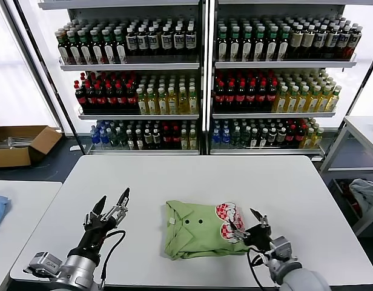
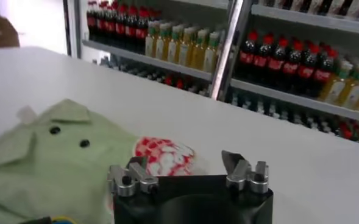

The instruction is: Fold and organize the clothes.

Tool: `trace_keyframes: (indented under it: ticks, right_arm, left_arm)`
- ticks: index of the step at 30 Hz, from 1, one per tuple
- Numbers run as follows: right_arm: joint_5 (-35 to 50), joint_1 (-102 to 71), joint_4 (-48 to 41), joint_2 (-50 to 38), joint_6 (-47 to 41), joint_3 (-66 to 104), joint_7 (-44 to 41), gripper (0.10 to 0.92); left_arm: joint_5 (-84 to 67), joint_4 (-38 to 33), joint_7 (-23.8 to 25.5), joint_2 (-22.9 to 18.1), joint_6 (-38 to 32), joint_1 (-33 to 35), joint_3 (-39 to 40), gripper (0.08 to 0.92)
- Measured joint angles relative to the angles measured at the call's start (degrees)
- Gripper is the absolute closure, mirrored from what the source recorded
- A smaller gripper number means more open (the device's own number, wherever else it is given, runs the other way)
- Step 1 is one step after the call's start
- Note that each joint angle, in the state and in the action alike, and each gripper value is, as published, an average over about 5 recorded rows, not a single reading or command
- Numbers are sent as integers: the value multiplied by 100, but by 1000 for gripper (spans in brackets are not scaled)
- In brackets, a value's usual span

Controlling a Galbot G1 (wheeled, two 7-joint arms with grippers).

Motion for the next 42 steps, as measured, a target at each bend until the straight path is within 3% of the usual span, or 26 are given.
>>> trace_keyframes:
  ticks: [17,27,42]
  right_arm:
    - [221,577,-842,694,-257,-1004,849,203]
    - [327,844,-628,939,-147,-1225,854,203]
    - [155,1048,-1228,1252,-210,-1793,915,203]
  left_arm:
    - [80,83,192,-8,-101,99,-35,177]
    - [99,90,283,88,-111,119,-53,177]
    - [102,129,312,130,-140,148,-109,177]
